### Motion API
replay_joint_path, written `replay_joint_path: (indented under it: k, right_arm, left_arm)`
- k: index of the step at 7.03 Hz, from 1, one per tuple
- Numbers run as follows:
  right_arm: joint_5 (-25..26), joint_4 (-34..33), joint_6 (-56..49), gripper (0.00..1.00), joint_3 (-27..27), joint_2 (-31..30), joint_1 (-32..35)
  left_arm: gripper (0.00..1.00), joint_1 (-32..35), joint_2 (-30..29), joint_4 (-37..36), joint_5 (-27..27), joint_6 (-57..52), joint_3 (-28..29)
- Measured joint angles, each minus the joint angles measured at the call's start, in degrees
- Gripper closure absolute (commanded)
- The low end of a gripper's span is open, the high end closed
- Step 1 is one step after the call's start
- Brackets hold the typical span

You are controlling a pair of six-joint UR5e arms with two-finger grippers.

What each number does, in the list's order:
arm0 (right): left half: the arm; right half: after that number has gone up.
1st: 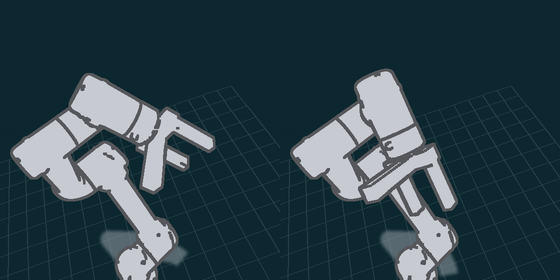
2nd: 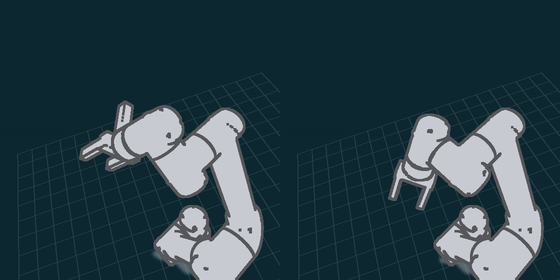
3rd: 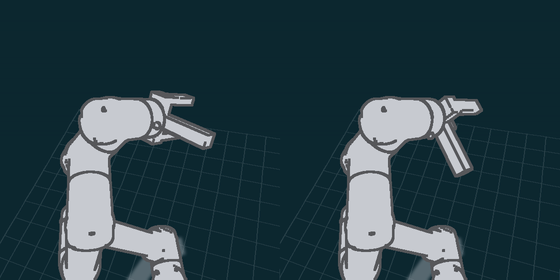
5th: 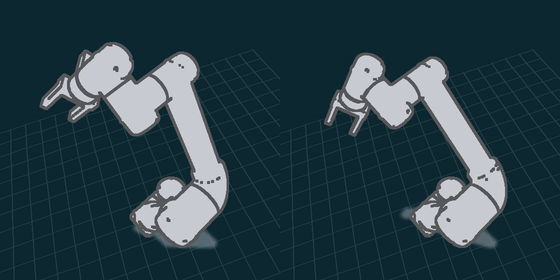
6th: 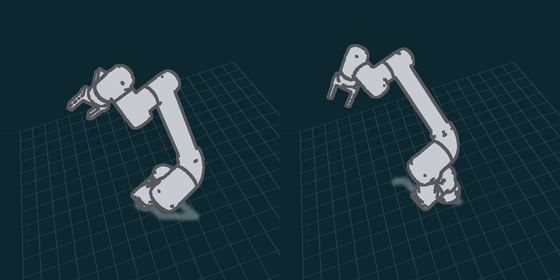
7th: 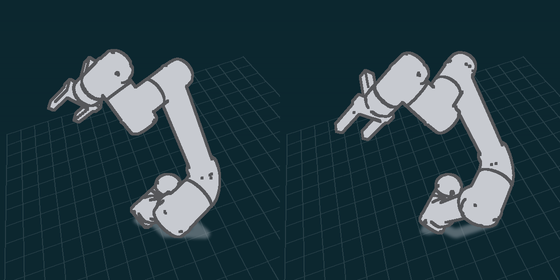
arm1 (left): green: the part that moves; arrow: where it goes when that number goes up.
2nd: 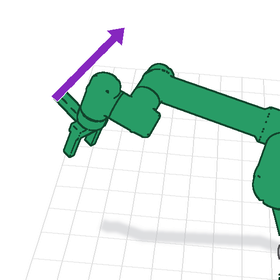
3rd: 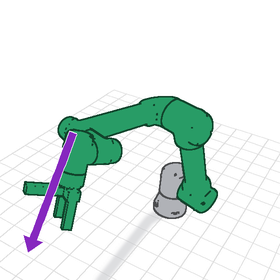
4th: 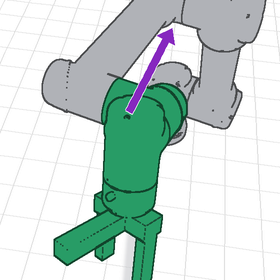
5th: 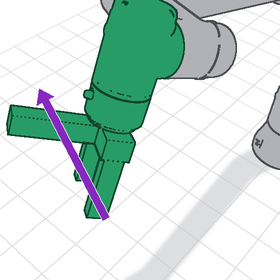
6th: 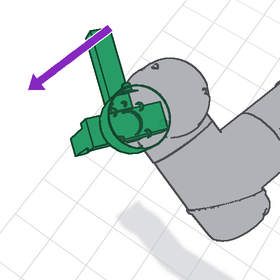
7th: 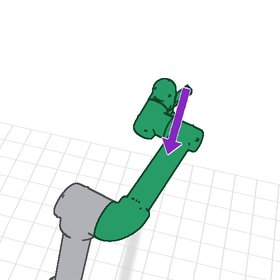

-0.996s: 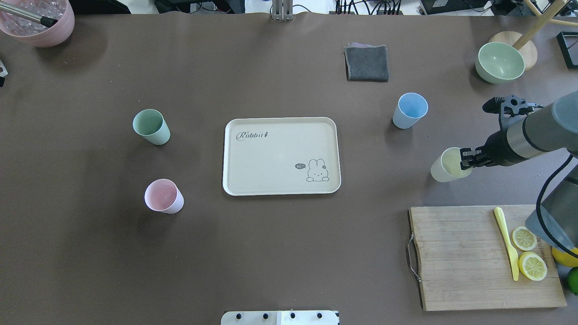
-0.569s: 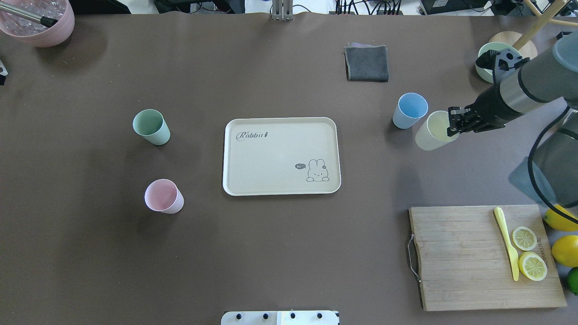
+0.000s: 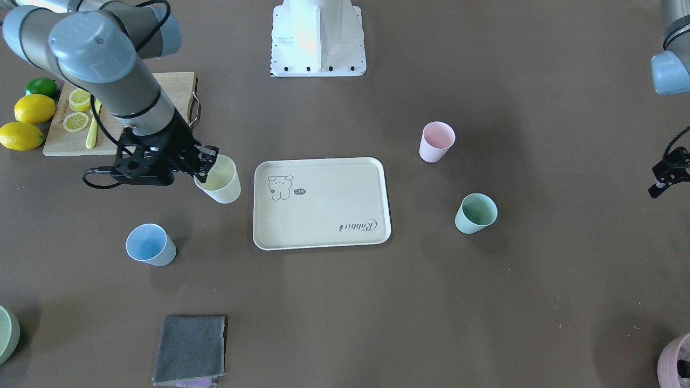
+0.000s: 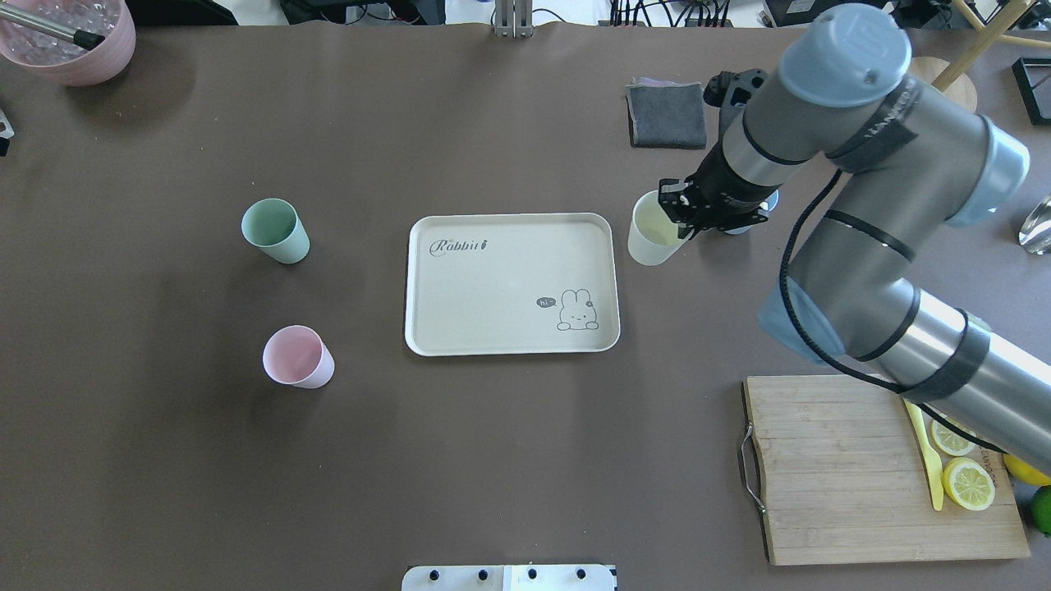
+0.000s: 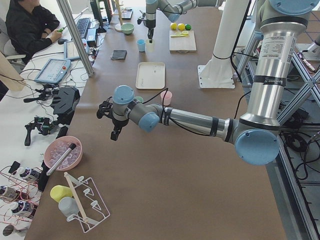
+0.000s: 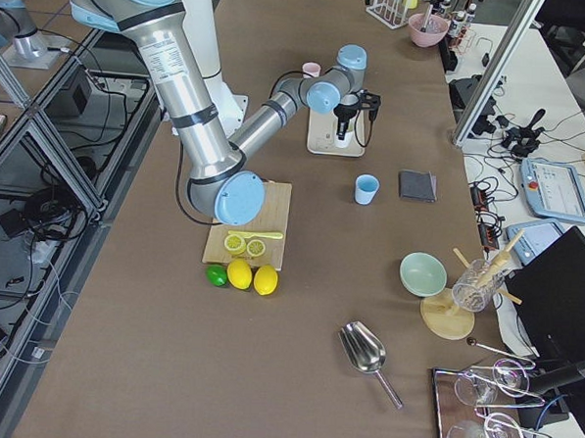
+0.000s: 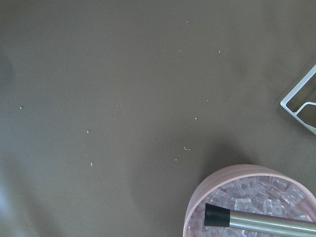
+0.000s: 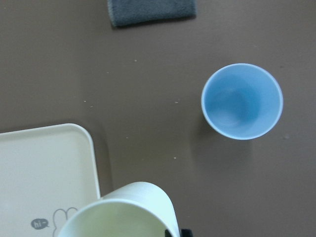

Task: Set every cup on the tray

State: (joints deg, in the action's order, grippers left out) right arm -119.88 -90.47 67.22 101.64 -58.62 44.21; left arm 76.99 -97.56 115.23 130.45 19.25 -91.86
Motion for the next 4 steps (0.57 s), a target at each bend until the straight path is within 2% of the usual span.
replay_joint_path:
  k: [2, 4]
  right_arm:
    - [3.11, -0.02, 4.01, 1.00, -4.19, 5.05, -4.70]
    - [4.43, 0.30, 5.32, 1.00, -6.22, 6.75, -7.65]
  left_arm:
    - [0.02, 0.00, 0.12, 0.00, -0.02, -0.06, 0.14]
    - [0.02, 0.00, 0.18, 0.00, -0.01, -0.08, 0.22]
